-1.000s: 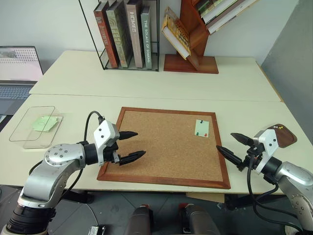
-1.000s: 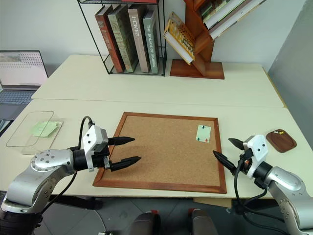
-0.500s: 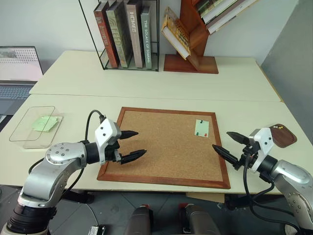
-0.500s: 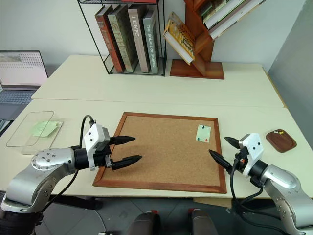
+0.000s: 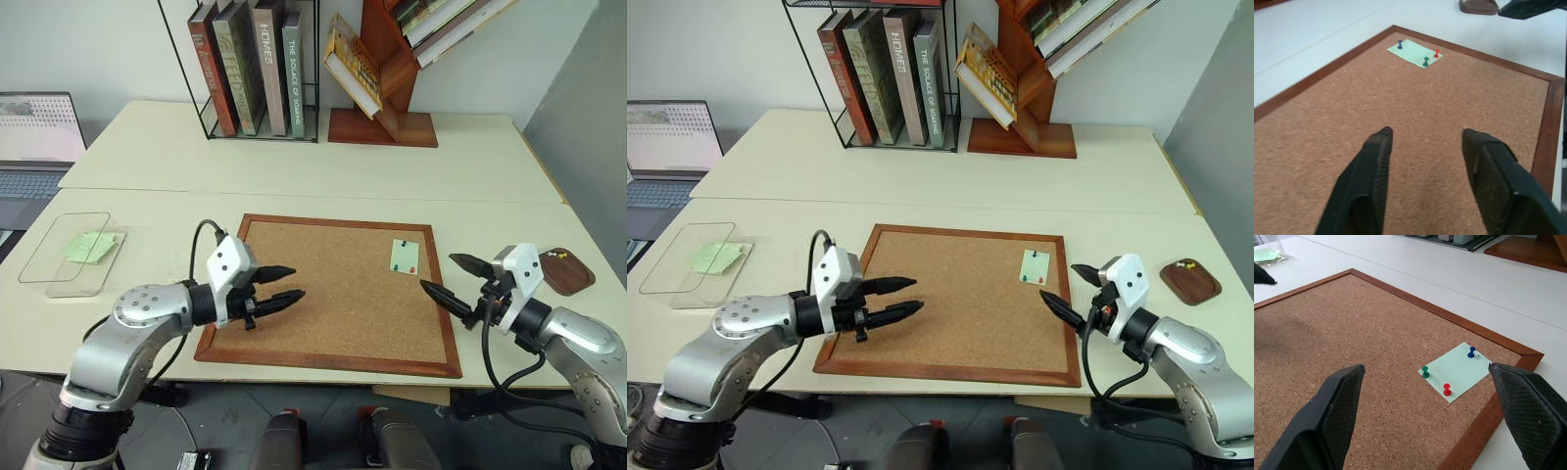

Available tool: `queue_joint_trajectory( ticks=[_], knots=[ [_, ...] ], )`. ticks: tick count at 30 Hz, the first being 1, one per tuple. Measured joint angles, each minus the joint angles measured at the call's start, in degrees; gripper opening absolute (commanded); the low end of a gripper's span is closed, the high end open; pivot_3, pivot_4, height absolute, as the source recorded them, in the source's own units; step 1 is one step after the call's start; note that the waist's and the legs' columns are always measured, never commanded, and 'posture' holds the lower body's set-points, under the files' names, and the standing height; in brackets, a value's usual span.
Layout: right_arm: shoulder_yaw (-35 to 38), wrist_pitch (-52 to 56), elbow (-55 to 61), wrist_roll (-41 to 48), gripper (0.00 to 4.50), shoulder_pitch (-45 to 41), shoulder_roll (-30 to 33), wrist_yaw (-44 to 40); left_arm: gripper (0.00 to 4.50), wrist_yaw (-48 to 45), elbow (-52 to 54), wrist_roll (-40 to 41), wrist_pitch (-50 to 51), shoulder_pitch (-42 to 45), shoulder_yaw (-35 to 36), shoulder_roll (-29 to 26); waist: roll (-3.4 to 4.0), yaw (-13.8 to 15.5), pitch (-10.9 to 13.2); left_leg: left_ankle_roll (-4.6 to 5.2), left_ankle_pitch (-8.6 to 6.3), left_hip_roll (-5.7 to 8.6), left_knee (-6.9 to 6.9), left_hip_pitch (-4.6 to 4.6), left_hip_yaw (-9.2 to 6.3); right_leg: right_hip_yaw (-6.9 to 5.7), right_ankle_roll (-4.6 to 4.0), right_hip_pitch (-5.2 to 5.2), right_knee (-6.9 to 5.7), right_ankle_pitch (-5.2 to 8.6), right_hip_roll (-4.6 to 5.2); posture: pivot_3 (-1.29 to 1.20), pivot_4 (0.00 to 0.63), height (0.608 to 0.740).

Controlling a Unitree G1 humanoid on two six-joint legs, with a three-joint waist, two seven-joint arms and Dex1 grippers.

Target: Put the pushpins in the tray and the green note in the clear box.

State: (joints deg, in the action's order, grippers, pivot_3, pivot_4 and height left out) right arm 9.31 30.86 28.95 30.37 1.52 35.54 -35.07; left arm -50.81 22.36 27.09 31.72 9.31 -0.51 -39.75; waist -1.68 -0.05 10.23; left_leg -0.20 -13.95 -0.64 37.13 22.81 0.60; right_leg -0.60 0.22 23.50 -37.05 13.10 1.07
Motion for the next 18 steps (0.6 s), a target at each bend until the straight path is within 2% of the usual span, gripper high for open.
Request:
queue_joint_trajectory(
  ticks=[4,8,18],
  knots=[
    [-1.15,-0.7,-1.0,-0.35,4.32,-0.71,-0.11,-1.07,0.78,0.59,-2.45,-2.48,-2.27,0.15,-3.28,2.46,0.0,0.01,0.0,0.0,0.0,-0.01,0.0,-0.02,-0.01,-0.02,0.0,0.0,-0.03,0.0,-0.01,0.0,0.15,0.74],
    [-2.32,-2.1,-2.48,-1.4,4.32,-0.8,-0.5,-2.25,0.12,0.77,-5.75,-4.67,-4.29,0.58,-5.34,4.02,0.0,0.0,0.0,0.0,0.0,-0.03,0.0,-0.01,-0.03,-0.03,0.0,0.0,-0.03,0.0,-0.03,0.0,0.15,0.74],
    [-6.03,-6.6,-7.02,-4.93,4.32,-1.94,-2.13,-3.7,0.03,2.68,-14.2,-9.33,-10.44,4.83,-8.1,10.76,0.0,0.01,-0.01,0.0,0.0,0.01,0.05,-0.02,0.01,0.0,0.08,-0.02,-0.04,-0.05,-0.02,0.0,0.15,0.74]
  ],
)
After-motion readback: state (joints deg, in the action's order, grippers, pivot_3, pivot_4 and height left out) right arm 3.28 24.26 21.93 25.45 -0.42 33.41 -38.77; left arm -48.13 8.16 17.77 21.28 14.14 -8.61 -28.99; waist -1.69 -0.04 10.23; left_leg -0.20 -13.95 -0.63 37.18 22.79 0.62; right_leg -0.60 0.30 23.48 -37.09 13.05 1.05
